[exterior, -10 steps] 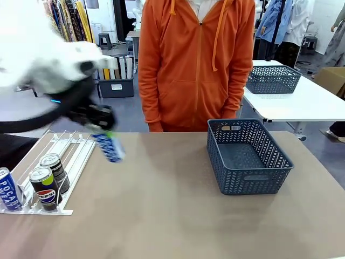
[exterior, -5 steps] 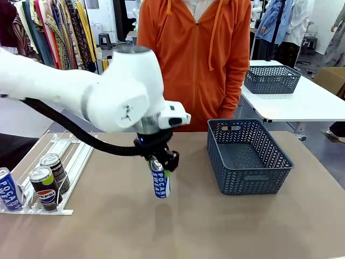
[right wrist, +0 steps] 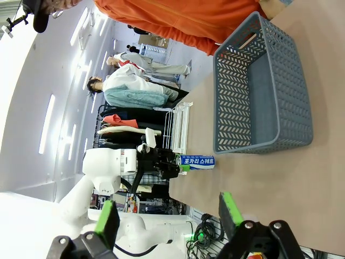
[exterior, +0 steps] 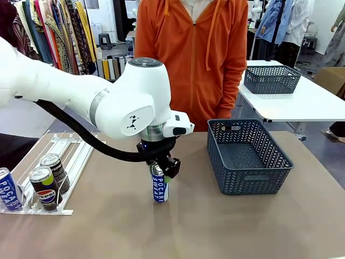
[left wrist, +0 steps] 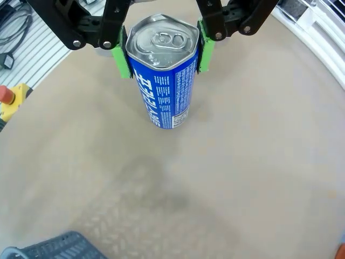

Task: Retrieve and store the cans from the dispenser.
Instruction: Pick up one can from the Automatic Can Dispenser and place it in the middle of the table.

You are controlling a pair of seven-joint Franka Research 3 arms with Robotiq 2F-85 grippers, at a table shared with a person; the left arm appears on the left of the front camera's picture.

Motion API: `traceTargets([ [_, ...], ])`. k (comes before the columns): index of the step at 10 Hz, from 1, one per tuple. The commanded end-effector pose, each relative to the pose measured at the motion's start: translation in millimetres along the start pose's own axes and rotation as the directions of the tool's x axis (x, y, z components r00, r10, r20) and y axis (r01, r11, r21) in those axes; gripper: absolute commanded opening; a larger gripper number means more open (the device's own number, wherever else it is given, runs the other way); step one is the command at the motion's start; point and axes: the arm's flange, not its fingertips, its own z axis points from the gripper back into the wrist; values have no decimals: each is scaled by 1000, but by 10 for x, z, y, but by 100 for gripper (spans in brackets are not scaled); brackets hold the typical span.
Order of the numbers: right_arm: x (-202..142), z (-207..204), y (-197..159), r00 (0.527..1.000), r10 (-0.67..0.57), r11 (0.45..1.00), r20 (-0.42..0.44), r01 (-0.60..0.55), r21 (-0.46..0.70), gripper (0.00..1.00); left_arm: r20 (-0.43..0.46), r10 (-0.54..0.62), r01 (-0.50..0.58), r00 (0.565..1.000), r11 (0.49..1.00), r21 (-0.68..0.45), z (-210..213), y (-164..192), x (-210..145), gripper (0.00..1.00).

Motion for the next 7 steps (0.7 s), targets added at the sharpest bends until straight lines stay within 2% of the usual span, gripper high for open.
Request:
traceTargets([
  [1,24,-9,35,1000,5,1000,16,-5,22,100,-8,14,-14,1000,1000,26,69,-14,35,18],
  [2,24,-9,35,1000,5,1000,16,-5,22,100,-9,10,-10,1000,1000,30,69,-25,29,75],
  [3,24,-9,35,1000,5,1000,16,-5,22,100,-6,8,-7,1000,1000,29,77,-30,31,100],
  [5,24,-9,35,1000,5,1000,16,-5,22,100,-1,10,-10,1000,1000,26,81,-22,21,100],
  [7,24,-9,35,1000,5,1000,16,-5,22,100,33,24,-23,999,1000,-15,290,72,-66,100],
])
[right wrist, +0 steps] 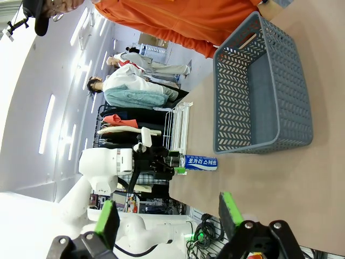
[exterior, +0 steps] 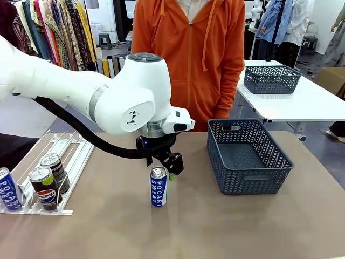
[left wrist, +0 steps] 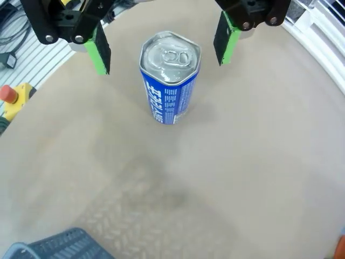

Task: Retrieve and store the cans from the dispenser.
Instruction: Pick up one can from the Automatic Can Dispenser and place it in the middle of the table.

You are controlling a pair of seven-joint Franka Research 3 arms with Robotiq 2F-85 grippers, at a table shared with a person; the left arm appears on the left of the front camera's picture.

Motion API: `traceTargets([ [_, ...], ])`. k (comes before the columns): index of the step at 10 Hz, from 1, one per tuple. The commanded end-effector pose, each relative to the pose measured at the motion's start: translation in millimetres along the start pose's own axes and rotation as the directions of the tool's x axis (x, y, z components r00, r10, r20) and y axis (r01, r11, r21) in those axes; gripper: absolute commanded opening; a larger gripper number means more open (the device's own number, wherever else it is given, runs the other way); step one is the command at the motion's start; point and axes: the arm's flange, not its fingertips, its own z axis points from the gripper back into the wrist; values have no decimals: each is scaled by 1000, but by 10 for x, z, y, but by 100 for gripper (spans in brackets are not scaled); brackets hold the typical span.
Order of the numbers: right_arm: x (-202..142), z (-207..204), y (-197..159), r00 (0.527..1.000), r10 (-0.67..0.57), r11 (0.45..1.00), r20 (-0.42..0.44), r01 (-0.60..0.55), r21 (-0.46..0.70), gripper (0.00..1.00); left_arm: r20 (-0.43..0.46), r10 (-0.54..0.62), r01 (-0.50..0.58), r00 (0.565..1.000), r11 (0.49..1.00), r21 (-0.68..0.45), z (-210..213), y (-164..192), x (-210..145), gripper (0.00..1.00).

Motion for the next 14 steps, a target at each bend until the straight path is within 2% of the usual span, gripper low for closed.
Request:
traceTargets([
  [1,24,-8,35,1000,5,1000,16,-5,22,100,50,-25,30,998,994,-109,524,229,-254,100],
  [2,24,-8,35,1000,5,1000,16,-5,22,100,94,-20,32,995,991,-127,908,445,-499,100],
  [4,24,-8,35,1000,5,1000,16,-5,22,100,132,-64,101,989,949,-298,1483,1031,-1183,100],
  [6,24,-8,35,1000,5,1000,16,-5,22,100,212,79,18,974,907,-421,1728,1673,-1944,100],
  [7,24,-8,35,1000,5,1000,16,-5,22,100,265,184,-34,946,873,-487,1795,2028,-2392,100],
  [8,24,-8,35,1000,5,1000,16,-5,22,100,306,283,-64,909,821,-568,1805,2328,-2806,100],
  [9,24,-8,35,1000,5,1000,16,-5,22,100,328,388,-73,862,733,-676,1706,2690,-3261,100],
  [10,24,-8,35,1000,5,1000,16,-5,22,100,307,506,-91,806,618,-781,1520,3008,-3657,100],
  [11,24,-8,35,1000,5,1000,16,-5,22,100,258,645,-139,719,497,-856,1268,3256,-4013,100],
  [12,24,-8,35,1000,5,1000,16,-5,22,100,223,705,-158,673,432,-888,1109,3329,-4218,100],
  [13,24,-8,35,1000,5,1000,16,-5,22,100,184,718,-182,671,400,-898,1039,3375,-4275,100],
  [14,24,-8,35,1000,5,1000,16,-5,22,100,240,635,-168,734,513,-842,1244,3228,-4325,100],
])
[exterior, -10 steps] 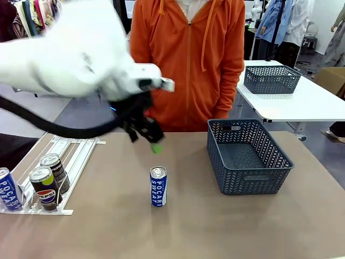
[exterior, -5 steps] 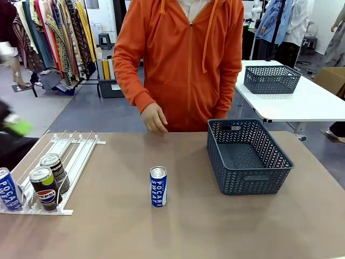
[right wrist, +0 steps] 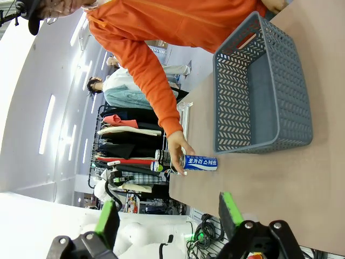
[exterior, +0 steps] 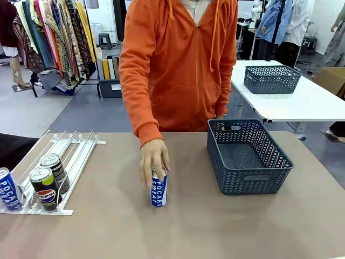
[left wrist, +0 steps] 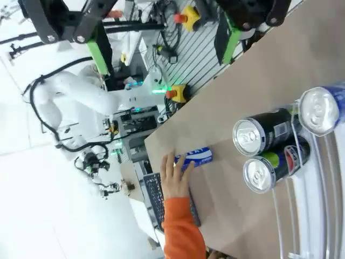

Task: Retrieve and store the cans from the dispenser.
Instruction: Pick up one can from the Automatic Can Dispenser and place it in the middle of the table, then pick up the last remaining can from one row of the Automatic Can Dispenser and place it in the middle of the table.

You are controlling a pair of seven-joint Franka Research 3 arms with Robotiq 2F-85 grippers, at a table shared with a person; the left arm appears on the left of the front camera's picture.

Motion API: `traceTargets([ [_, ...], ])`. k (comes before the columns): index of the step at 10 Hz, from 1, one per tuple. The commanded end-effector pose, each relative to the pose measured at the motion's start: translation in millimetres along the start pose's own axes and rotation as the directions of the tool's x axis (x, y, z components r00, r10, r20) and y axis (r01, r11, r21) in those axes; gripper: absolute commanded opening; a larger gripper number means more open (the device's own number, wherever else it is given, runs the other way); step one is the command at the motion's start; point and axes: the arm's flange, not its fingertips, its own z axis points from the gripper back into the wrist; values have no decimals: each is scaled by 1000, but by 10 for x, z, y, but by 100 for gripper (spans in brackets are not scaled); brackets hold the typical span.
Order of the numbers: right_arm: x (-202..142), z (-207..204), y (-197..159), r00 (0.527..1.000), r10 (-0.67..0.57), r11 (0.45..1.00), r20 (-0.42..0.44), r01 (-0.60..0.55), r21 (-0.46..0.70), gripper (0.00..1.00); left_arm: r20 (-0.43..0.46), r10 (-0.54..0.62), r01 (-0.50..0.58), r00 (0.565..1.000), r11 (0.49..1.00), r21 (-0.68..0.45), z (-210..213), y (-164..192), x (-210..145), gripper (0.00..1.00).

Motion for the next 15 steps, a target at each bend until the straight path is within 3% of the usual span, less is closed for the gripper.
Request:
traceTargets([
  [1,27,-14,38,1000,6,1000,15,-7,22,100,-51,-88,90,995,995,43,-106,-319,72,100],
  [11,27,-14,38,1000,6,1000,15,-7,22,100,-59,-67,71,996,995,67,-105,-319,74,100],
  [12,27,-14,38,1000,6,1000,15,-7,22,100,-123,-44,87,991,925,369,-221,-516,75,100],
  [13,27,-14,38,1000,6,1000,15,-7,22,100,-242,-11,165,970,760,629,-411,-671,64,100],
  [14,27,-14,38,1000,6,1000,15,-7,22,100,-182,10,155,983,474,867,-590,-774,123,100],
  [15,27,-14,38,1000,6,1000,15,-7,22,100,-147,19,137,989,260,956,-740,-808,187,100],
])
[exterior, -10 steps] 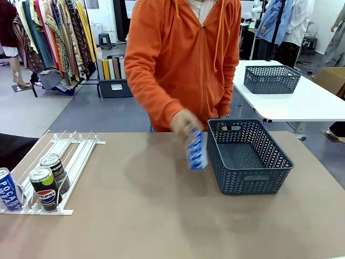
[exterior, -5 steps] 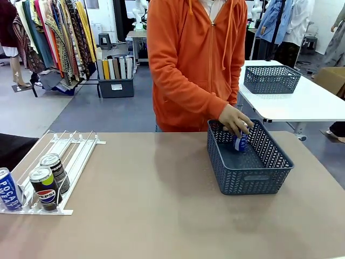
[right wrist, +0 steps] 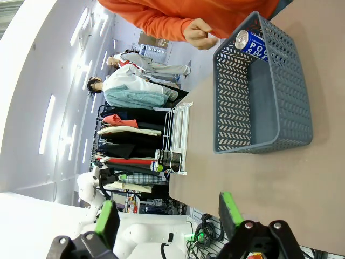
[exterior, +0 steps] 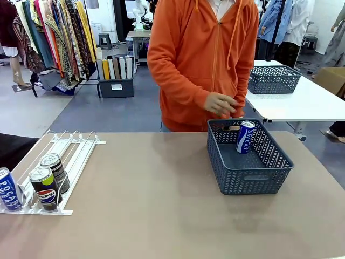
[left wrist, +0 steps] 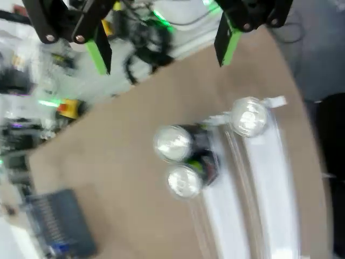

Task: Retrieve and store the cans from the dispenser.
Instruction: Pick up the last remaining can from one row of the Automatic Can Dispenser and place it in the middle of the table.

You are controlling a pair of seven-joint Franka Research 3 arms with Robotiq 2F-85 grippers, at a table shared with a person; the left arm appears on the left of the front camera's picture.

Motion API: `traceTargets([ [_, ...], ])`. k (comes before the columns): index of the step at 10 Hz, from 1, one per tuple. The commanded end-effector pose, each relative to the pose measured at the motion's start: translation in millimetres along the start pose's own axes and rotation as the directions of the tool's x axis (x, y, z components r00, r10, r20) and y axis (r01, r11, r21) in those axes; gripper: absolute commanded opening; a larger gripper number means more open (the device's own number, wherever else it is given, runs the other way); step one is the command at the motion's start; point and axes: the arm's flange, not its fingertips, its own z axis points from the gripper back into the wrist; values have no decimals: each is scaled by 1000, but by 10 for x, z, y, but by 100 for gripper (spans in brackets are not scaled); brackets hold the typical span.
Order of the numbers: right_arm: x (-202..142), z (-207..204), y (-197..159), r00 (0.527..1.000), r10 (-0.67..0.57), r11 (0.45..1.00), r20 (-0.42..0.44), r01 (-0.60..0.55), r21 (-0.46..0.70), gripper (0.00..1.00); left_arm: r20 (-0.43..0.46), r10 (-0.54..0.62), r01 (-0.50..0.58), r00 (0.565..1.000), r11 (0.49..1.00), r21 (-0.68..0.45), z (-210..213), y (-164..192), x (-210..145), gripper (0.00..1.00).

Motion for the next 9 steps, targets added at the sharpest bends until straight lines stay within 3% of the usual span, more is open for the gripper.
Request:
traceTargets([
  [1,27,-13,36,1000,6,1000,15,-6,22,100,-91,52,11,994,813,582,-296,-238,19,100],
  [2,27,-13,36,1000,6,1000,15,-6,22,100,-35,90,-46,995,761,647,-344,-264,88,100],
  [3,27,-13,36,1000,6,1000,15,-6,22,100,30,111,-103,993,745,659,-340,-298,110,100],
  [4,27,-13,36,1000,6,1000,15,-6,22,100,83,122,-147,989,779,610,-296,-318,117,100],
  [5,27,-13,36,1000,6,1000,15,-6,22,100,39,-32,9,999,875,484,-158,-401,230,100],
  [7,27,-13,36,1000,6,1000,15,-6,22,100,39,-32,9,999,875,484,-158,-401,230,100],
  [8,27,-13,36,1000,6,1000,15,-6,22,100,59,-9,-25,998,840,542,-162,-423,287,100],
  [9,27,-13,36,1000,6,1000,15,-6,22,100,30,31,-42,999,850,526,-317,-295,357,100],
])
